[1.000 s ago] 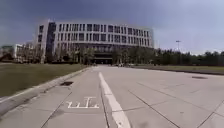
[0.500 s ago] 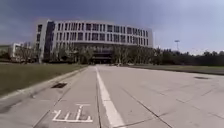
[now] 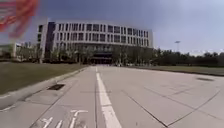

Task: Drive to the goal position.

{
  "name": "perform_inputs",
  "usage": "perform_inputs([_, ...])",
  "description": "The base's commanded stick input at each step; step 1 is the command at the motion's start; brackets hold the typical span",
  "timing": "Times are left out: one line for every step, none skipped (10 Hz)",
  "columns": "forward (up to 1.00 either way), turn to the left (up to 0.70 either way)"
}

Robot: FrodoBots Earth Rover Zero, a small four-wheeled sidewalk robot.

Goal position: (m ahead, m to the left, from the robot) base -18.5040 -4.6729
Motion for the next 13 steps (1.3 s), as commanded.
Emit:
perform_inputs([0.00, -0.68])
perform_inputs([0.00, -0.68])
perform_inputs([0.00, -0.68])
perform_inputs([0.00, -0.68])
perform_inputs([0.00, -0.68])
perform_inputs([0.00, -0.68])
perform_inputs([0.00, -0.68])
perform_inputs([0.00, -0.68])
perform_inputs([0.00, -0.68])
perform_inputs([0.00, -0.68])
perform_inputs([0.00, -0.68])
perform_inputs([0.00, -0.68])
perform_inputs([0.00, -0.68])
